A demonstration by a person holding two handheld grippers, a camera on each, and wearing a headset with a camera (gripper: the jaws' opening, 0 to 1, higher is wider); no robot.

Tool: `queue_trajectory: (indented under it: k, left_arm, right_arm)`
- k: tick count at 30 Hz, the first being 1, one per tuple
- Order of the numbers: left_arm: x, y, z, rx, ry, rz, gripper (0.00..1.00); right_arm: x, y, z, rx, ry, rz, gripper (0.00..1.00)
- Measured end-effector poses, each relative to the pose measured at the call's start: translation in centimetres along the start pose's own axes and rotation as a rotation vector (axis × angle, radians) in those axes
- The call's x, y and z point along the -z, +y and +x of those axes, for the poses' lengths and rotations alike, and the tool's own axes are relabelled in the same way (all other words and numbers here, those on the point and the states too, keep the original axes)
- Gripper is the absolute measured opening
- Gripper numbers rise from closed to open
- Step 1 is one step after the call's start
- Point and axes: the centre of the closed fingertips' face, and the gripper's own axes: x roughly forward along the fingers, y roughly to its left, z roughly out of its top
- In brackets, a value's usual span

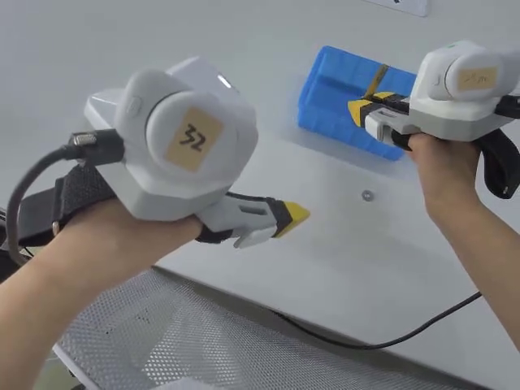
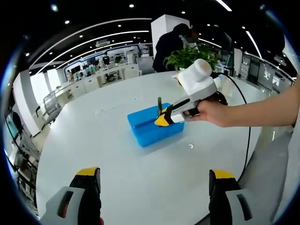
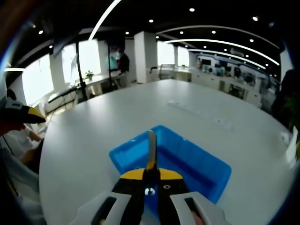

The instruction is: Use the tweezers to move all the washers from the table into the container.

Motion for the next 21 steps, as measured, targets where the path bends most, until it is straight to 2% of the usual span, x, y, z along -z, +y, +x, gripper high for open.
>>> queue_trajectory:
  k: [5, 9, 11, 16, 21]
  left_arm:
    - [-0.2, -0.1, -0.1, 0.003, -0.004, 0.003, 0.99]
    - [-0.5, -0.3, -0.2, 0.003, -0.008, 0.007, 0.99]
    - [-0.6, -0.3, -0.3, 0.004, -0.008, 0.009, 0.99]
    - [-0.9, -0.3, -0.6, 0.004, -0.013, 0.015, 0.99]
    - [-1.2, -0.7, -0.7, 0.009, -0.019, 0.018, 0.99]
  right_arm:
    - [-1.2, -0.2, -1.2, 0.012, -0.036, -0.004, 0.05]
    - [-2.4, -0.3, -2.9, 0.022, -0.075, 0.003, 0.05]
    - [-2.8, 0.1, -3.5, 0.018, -0.091, -0.004, 0.05]
    - [-3.6, 0.3, -5.7, 0.03, -0.119, -0.017, 0.05]
    - [-3.7, 1.2, -7.1, 0.03, -0.139, -0.007, 0.05]
